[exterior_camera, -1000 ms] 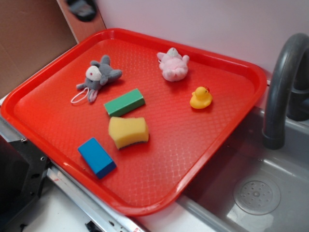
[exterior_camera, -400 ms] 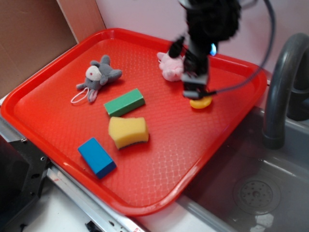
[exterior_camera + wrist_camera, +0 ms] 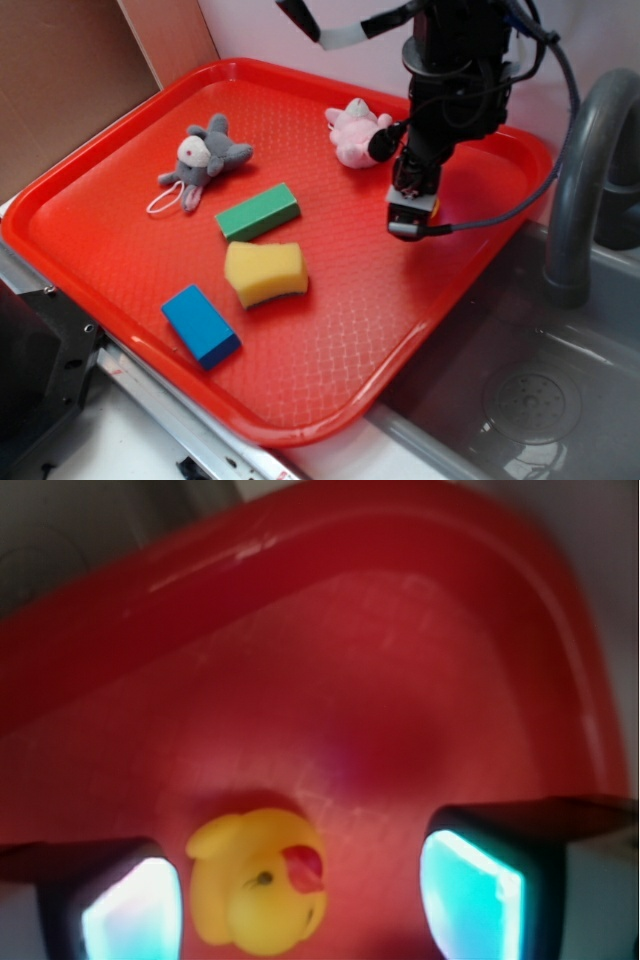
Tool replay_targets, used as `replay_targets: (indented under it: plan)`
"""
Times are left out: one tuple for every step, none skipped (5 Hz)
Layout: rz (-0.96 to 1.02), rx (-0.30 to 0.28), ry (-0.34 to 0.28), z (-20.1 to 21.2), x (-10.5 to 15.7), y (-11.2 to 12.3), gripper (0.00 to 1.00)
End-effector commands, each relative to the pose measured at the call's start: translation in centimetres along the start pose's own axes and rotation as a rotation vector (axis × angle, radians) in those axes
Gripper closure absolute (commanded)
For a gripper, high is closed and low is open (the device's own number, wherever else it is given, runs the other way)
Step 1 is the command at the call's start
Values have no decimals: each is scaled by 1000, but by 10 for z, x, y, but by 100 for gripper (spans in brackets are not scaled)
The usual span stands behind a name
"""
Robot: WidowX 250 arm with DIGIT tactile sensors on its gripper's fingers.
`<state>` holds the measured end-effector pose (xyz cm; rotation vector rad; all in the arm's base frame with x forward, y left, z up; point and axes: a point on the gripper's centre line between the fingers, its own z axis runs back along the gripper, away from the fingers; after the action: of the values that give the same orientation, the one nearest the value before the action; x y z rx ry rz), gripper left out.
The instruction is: Grab the yellow duck.
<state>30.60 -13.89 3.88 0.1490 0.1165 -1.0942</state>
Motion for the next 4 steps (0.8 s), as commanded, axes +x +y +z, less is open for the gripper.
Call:
replay_targets:
  plan:
    - [-24,-105,-67,6,5,-9,100]
    - [-28,-137,-84,2,10,-10,100]
    - [-19,-168,-91,-4,9,-12,100]
    - [101,-131,-62,5,-1,-8,100]
